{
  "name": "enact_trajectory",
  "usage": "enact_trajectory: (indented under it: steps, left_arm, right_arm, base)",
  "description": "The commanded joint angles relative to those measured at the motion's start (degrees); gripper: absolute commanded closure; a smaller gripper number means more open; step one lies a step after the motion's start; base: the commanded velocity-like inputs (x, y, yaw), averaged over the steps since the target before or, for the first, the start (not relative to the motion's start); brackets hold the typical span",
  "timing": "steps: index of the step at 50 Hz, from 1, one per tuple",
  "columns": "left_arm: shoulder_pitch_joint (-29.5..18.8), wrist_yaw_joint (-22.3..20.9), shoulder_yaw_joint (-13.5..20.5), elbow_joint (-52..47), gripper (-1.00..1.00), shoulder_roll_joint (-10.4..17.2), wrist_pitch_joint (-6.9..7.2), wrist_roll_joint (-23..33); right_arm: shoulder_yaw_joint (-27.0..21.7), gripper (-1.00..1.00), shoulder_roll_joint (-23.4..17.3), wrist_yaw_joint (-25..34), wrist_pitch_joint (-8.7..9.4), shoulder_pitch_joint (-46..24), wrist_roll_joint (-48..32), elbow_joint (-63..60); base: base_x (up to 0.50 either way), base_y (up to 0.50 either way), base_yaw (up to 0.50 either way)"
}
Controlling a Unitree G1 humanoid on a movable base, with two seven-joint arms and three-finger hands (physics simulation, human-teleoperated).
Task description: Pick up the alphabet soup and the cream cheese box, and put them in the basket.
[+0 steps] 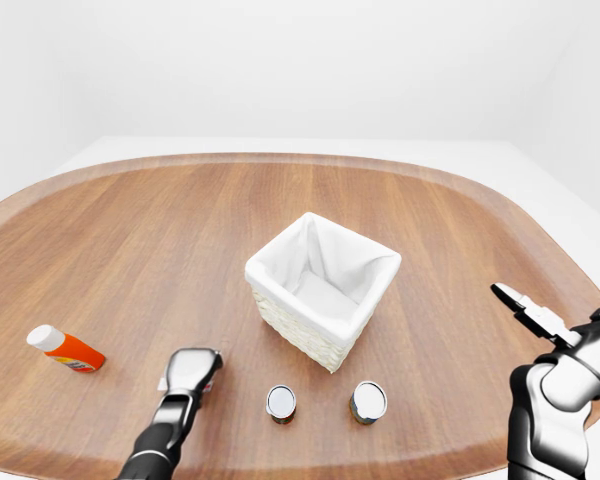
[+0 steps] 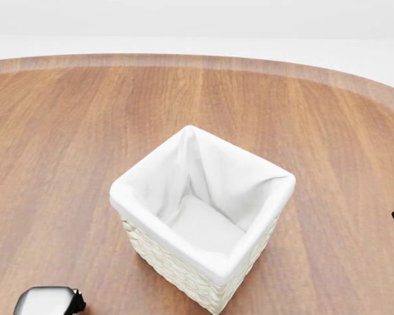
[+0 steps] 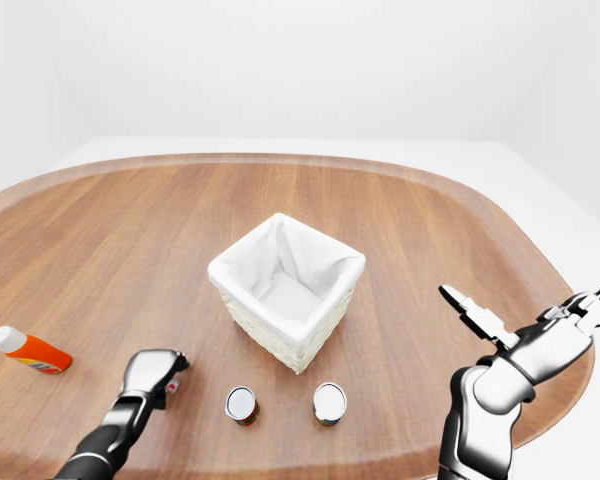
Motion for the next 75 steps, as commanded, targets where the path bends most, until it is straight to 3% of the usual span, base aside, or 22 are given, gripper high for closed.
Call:
enact_trajectory:
  steps: [1,28,51,61,64,67,75]
  left_arm:
    - [9.1,-3.9,1.6,-4.6,1.0,0.6,0.0,1.1]
    - [19.2,-15.3,8.6,-28.5,1.0,-0.8,0.0,0.4]
    - [20.9,-18.0,13.1,-36.3,1.0,-3.0,0.0,-3.9]
    - [21.8,-17.0,16.0,-43.2,1.0,-4.7,0.0,-6.2]
    - [21.7,-16.6,17.4,-46.6,1.0,-6.6,0.0,-6.2]
    - [21.3,-16.6,16.6,-48.1,1.0,-6.5,0.0,-5.6]
    - [21.8,-21.6,16.9,-57.0,1.0,-8.3,0.0,-6.3]
  right_arm:
    - [-0.1,-1.0,0.0,0.0,0.0,0.0,0.0,-0.1]
    - [0.0,-1.0,0.0,0.0,0.0,-0.1,-0.3,0.1]
    - [0.0,-1.0,0.0,0.0,0.0,0.0,-0.2,0.1]
    - [0.0,-1.0,0.1,0.0,0.0,0.1,-0.2,-0.3]
    - [0.0,-1.0,0.0,0.0,0.0,-0.1,-0.3,0.2]
    - [0.0,-1.0,0.0,0.0,0.0,0.0,-0.3,-0.2]
    - [0.0,-1.0,0.0,0.0,0.0,0.0,-0.3,0.1]
  base:
    - [0.0,0.0,0.0]
    - [0.0,0.0,0.0]
    - [0.0,0.0,0.0]
    - [0.0,0.0,0.0]
    - [0.0,0.0,0.0]
    - [0.0,0.0,0.0]
    - [0.0,0.0,0.0]
